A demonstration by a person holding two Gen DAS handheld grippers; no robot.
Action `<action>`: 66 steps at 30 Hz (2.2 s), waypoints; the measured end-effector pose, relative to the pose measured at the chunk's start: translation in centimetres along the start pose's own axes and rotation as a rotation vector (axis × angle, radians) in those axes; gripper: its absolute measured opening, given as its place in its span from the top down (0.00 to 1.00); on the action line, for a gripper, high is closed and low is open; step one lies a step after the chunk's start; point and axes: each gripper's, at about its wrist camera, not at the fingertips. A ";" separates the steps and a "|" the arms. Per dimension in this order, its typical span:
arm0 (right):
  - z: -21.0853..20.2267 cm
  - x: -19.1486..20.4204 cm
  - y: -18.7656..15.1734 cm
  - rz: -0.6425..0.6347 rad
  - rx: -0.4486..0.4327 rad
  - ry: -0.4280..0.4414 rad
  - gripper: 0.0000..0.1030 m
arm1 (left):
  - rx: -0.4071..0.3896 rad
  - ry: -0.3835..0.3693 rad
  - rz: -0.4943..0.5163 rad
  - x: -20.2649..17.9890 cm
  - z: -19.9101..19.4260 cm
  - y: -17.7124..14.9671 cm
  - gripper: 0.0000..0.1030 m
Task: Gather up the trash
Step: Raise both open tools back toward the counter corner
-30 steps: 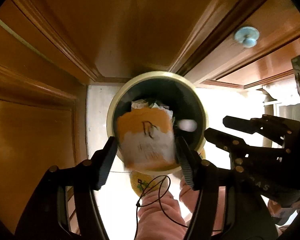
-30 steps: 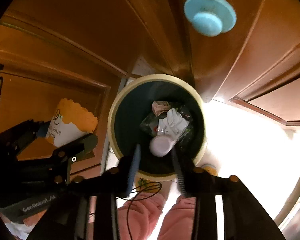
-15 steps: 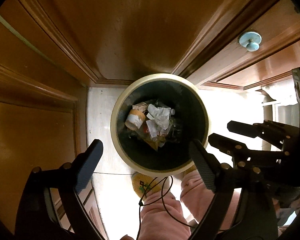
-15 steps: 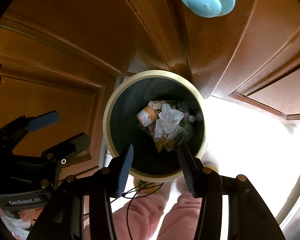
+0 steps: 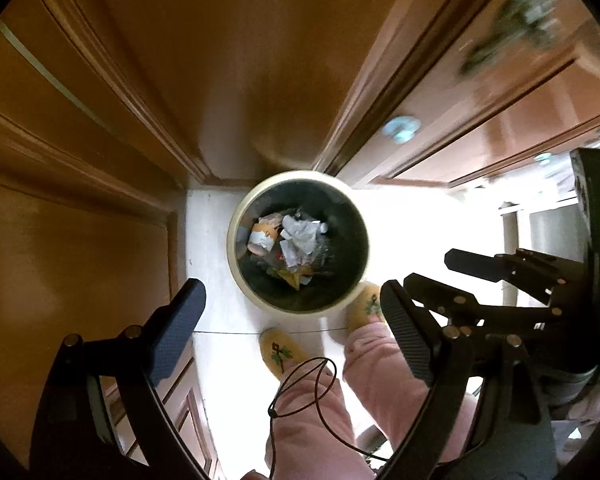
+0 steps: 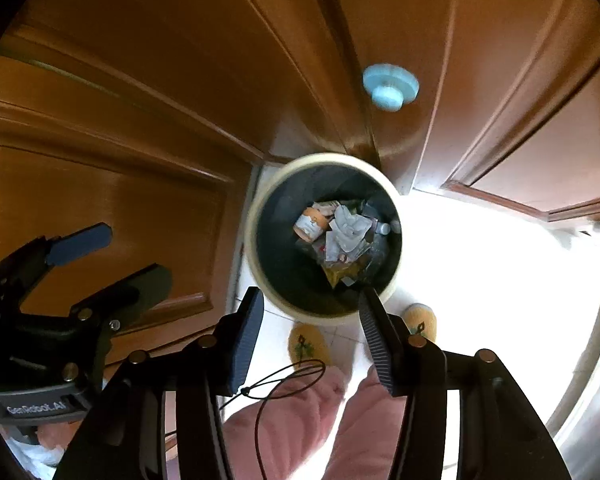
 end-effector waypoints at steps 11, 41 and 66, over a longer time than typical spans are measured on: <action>-16.2 4.3 -0.9 -0.027 -0.107 -0.001 0.41 | -0.107 0.018 -0.008 -2.3 -17.2 2.4 0.15; -51.0 15.4 5.6 -0.064 -0.666 -0.083 0.34 | -0.597 0.164 0.174 -1.9 -48.6 16.0 0.15; -54.3 16.1 41.3 -0.403 -0.523 0.045 0.45 | -0.464 0.296 -0.204 4.0 -41.3 40.5 0.20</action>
Point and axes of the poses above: each gripper's, at about its wrist camera, not at the fingertips, and z roughly the way its jaws point, x to its left, y to its top, and after that the axes turned 10 degrees about z, right-handed
